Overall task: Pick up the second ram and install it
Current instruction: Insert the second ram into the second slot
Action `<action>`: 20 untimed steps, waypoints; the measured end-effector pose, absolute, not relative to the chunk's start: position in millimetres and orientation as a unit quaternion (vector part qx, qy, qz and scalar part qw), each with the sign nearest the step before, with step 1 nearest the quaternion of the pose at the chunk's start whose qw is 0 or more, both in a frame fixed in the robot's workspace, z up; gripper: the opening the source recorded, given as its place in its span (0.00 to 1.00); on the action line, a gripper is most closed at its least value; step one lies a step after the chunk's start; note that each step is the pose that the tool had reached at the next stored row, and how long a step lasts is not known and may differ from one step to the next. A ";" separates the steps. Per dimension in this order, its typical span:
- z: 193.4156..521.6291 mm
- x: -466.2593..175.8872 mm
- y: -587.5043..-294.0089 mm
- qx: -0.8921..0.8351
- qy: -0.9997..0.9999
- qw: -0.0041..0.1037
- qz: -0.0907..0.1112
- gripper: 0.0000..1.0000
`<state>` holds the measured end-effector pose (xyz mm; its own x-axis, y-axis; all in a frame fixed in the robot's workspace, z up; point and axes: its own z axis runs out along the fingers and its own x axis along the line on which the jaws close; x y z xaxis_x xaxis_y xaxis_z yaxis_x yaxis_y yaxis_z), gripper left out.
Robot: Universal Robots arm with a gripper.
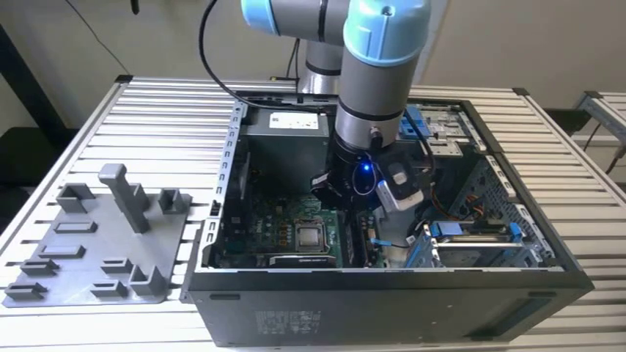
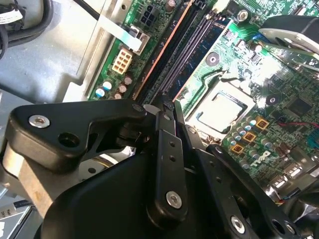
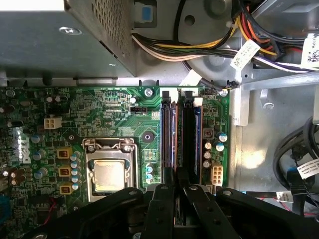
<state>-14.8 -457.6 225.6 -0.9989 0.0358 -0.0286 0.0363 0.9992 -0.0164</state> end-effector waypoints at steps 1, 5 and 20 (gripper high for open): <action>225.6 -14.8 -457.6 0.018 1.000 0.014 -0.008 0.14; 225.5 -14.7 -457.6 0.012 1.000 0.015 -0.008 0.14; 221.3 -14.7 -457.8 0.005 1.000 0.015 -0.008 0.14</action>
<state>-14.7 -457.8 221.3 -0.9995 0.0094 -0.0306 0.0099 0.9998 -0.0166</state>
